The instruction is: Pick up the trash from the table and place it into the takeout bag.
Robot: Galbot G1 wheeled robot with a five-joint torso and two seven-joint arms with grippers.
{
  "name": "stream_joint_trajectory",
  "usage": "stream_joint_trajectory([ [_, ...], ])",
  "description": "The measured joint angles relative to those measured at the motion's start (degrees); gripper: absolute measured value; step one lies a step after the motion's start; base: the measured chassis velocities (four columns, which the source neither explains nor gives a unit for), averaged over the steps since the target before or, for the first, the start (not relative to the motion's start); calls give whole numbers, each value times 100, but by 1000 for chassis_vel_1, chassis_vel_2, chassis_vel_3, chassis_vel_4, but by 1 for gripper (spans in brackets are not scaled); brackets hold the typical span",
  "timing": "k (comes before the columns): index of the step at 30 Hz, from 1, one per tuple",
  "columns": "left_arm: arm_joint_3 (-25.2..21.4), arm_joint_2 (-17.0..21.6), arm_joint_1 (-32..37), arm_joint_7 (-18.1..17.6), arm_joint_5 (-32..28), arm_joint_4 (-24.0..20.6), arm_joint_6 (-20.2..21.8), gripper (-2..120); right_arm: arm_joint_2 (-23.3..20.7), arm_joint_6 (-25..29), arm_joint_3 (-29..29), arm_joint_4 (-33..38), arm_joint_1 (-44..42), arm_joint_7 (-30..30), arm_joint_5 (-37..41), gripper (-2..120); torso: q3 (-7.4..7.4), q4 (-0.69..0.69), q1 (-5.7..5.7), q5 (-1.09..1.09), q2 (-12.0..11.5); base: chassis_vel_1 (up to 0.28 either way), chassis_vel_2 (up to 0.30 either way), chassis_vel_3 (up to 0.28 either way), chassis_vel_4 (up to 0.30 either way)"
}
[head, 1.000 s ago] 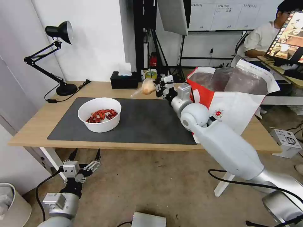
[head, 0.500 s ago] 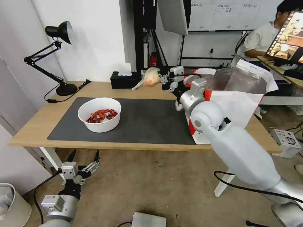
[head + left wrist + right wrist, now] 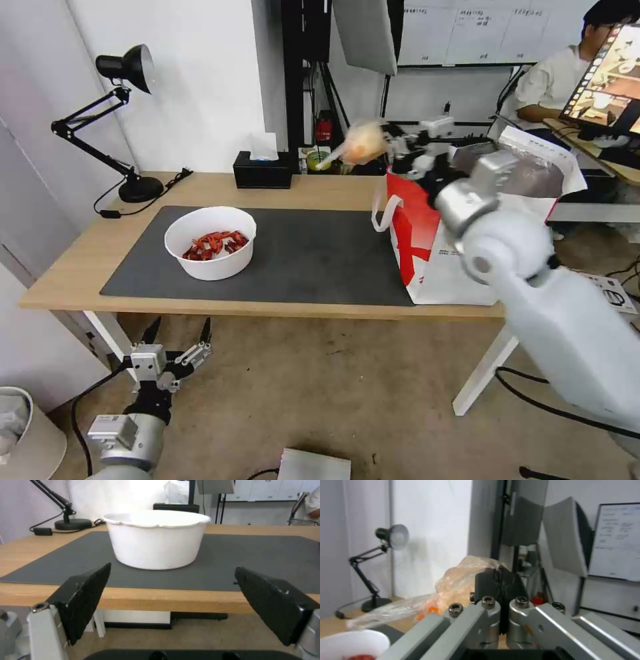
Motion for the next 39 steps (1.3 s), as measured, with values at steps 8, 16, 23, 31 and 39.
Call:
stream_joint_trajectory([
  [8, 72, 24, -16, 1, 28, -46, 0, 100, -560, -49, 903, 363, -666, -19, 351, 0, 0, 0, 0, 0, -1, 0, 0, 0, 0],
  [16, 210, 7, -35, 1, 106, -65, -6, 100, -922, -47, 1672, 308, -1091, -46, 580, 0, 0, 0, 0, 0, -1, 0, 0, 0, 0],
  [23, 270, 40, -67, 2, 124, -76, -7, 100, -1011, -37, 1932, -3, -1237, -68, 581, 0, 0, 0, 1, -1, -1, 0, 0, 0, 0],
  [31, 248, 156, -103, 3, 36, -67, -17, 100, -927, -31, 1906, -506, -1244, -139, 397, 0, 1, 1, 1, -1, -1, 0, 0, 0, 0],
  [39, 263, 277, -193, 2, -65, 1, -17, 100, -819, -32, 1792, -710, -1247, -131, 250, 0, 1, 1, 1, -2, -1, 0, 0, 0, 0],
])
